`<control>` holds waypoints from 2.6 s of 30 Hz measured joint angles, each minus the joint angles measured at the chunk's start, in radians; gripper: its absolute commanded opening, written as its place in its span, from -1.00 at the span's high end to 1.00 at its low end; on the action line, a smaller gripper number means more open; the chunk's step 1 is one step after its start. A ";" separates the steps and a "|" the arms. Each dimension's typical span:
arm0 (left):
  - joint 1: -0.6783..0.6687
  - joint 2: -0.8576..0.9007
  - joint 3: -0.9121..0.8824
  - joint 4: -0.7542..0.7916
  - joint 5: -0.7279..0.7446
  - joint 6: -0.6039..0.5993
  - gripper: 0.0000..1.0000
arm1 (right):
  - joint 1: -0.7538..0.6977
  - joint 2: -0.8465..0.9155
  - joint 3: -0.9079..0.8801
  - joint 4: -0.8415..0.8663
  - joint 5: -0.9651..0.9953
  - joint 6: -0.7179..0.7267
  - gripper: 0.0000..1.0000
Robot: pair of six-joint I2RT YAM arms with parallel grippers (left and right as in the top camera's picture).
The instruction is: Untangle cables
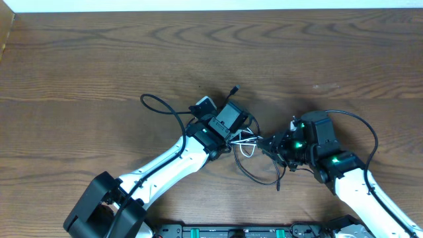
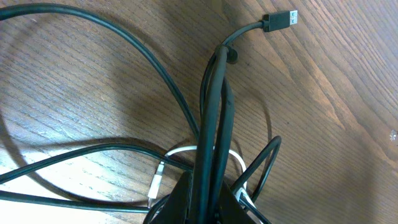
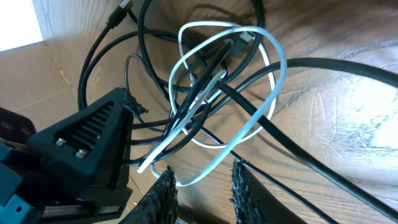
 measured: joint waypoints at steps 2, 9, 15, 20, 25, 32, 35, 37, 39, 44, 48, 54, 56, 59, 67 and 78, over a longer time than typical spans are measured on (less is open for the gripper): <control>0.000 0.000 0.000 0.000 0.000 0.000 0.85 | 0.019 0.000 0.000 0.001 0.013 0.011 0.46; 0.000 0.000 0.000 -0.006 0.000 0.000 0.85 | 0.099 0.000 0.000 0.008 0.113 0.083 0.46; 0.000 0.000 0.000 -0.009 0.000 -0.003 0.85 | 0.101 0.001 0.000 0.062 0.174 0.106 0.47; 0.000 0.000 0.000 -0.010 0.000 -0.004 0.84 | 0.115 0.031 0.000 0.070 0.189 0.142 0.57; 0.000 0.000 0.000 -0.010 0.000 -0.004 0.85 | 0.160 0.103 0.000 0.088 0.160 0.185 0.98; 0.000 0.000 0.000 -0.010 -0.003 -0.002 0.85 | 0.167 0.124 -0.004 0.367 0.161 0.016 0.98; 0.001 0.000 0.000 -0.010 -0.003 0.015 0.85 | 0.167 0.124 -0.005 0.515 0.090 -0.143 0.97; 0.003 -0.008 0.000 -0.010 -0.003 0.027 0.85 | 0.156 0.126 -0.008 0.555 0.039 -0.251 0.97; 0.002 -0.018 0.000 -0.010 -0.003 0.035 0.85 | 0.130 0.125 -0.009 0.565 -0.027 -0.335 0.97; 0.002 -0.023 0.000 -0.010 -0.003 0.039 0.85 | 0.013 0.108 -0.010 0.571 -0.238 -0.505 0.97; 0.002 -0.023 0.000 -0.019 -0.004 0.042 0.85 | -0.128 0.066 -0.010 0.584 -0.365 -0.547 0.97; 0.002 -0.023 0.000 -0.046 -0.003 0.070 0.85 | -0.316 0.065 -0.010 0.584 -0.417 -0.553 0.97; 0.002 -0.023 0.000 -0.046 -0.004 0.093 0.85 | -0.395 0.065 -0.010 0.597 -0.421 -0.552 0.97; 0.002 -0.023 0.000 -0.054 -0.009 0.139 0.85 | -0.534 0.064 -0.008 0.676 -0.426 -0.526 0.97; 0.002 -0.023 0.000 -0.047 -0.115 0.186 0.85 | -0.866 0.050 0.038 1.056 -0.592 -0.295 0.83; 0.002 -0.043 0.002 0.455 0.086 0.616 0.85 | -0.838 0.050 0.044 0.420 -0.687 -0.257 0.39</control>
